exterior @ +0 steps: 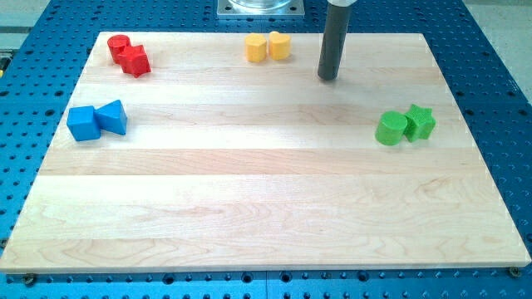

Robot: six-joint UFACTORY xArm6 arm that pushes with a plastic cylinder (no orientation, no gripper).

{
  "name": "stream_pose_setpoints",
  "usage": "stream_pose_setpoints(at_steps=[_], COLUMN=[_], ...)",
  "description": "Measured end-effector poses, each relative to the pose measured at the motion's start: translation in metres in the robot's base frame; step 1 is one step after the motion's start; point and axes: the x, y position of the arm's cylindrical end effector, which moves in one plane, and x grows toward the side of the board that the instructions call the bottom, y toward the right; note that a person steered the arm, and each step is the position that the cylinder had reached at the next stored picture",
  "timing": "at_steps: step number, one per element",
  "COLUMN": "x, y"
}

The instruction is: Push the green blocks to the center of the board

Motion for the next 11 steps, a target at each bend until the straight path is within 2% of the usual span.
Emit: stream_pose_setpoints(at_steps=[1, 2, 3, 4, 5, 6, 7, 8, 9, 11], x=[0.012, 0.022, 0.089, 0.119, 0.119, 0.115, 0.161, 0.215, 0.179, 0.075], y=[0.045, 0.138, 0.192, 0.145, 0.031, -0.021, 0.03, 0.05, -0.015, -0.142])
